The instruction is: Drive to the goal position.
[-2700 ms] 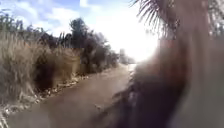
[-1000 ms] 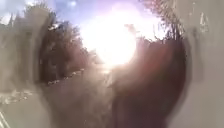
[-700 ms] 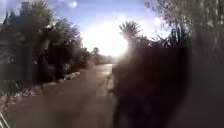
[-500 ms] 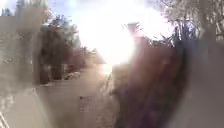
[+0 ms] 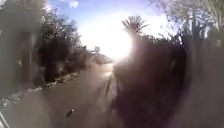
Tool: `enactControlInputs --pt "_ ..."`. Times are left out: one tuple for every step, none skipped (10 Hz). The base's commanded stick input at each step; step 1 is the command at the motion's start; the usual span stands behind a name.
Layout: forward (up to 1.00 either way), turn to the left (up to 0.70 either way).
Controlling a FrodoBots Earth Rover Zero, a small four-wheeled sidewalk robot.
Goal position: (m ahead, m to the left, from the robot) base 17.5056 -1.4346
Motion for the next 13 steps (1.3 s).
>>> enactControlInputs --pt "1.0 0.0" --pt "1.0 0.0" --pt "1.0 0.01" --pt "1.0 0.05" --pt "1.0 0.1" --pt "1.0 0.4" --pt "1.0 0.4" --pt "1.0 0.4" --pt "1.0 0.0" --pt "1.0 0.0" --pt "1.0 0.0" --pt "1.0 0.0" --pt "1.0 0.0"
